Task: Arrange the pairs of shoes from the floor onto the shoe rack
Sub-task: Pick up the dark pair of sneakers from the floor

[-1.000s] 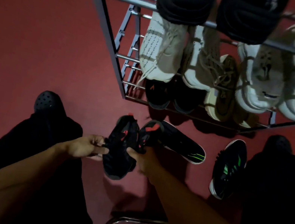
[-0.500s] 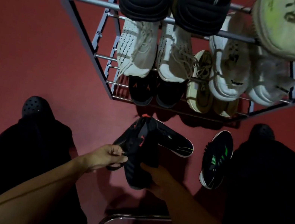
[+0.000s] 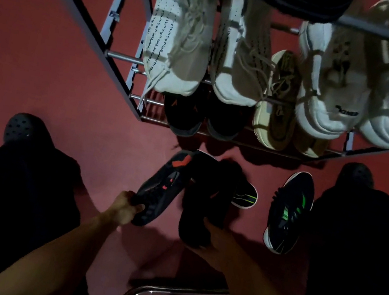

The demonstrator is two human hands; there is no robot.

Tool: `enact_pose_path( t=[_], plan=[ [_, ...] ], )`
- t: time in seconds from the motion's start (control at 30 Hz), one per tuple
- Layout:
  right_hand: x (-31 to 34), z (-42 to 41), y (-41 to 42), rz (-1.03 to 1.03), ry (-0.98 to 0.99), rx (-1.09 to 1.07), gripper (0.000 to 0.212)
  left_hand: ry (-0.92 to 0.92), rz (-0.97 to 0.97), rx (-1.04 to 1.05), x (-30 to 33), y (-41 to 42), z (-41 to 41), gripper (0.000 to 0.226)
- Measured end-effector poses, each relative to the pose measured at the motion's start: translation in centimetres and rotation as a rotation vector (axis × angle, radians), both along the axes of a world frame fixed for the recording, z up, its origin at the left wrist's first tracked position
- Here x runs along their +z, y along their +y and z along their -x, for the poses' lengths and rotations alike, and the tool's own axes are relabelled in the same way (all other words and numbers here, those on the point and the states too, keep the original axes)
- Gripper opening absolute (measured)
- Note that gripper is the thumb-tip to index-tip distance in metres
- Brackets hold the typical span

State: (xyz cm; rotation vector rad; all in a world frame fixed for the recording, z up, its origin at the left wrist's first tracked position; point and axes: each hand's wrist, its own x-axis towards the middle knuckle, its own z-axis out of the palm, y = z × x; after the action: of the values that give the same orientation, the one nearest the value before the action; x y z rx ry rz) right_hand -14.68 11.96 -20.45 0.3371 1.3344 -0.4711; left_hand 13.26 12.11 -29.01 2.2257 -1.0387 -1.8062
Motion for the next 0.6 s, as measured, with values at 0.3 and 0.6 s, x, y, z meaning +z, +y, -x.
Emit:
enact_pose_path(
  t=[0.3,0.6],
  plan=[
    [0.0,0.3,3.8,-0.055,0.011,-0.133,0.020,0.168,-0.242,0.378,1.5,3.0,4.5,0.044],
    [1.7,1.2,5.0,0.032,0.124,-0.229,0.020,0.453,-0.234,0.505,4.9,4.7,8.3,0.030]
  ],
)
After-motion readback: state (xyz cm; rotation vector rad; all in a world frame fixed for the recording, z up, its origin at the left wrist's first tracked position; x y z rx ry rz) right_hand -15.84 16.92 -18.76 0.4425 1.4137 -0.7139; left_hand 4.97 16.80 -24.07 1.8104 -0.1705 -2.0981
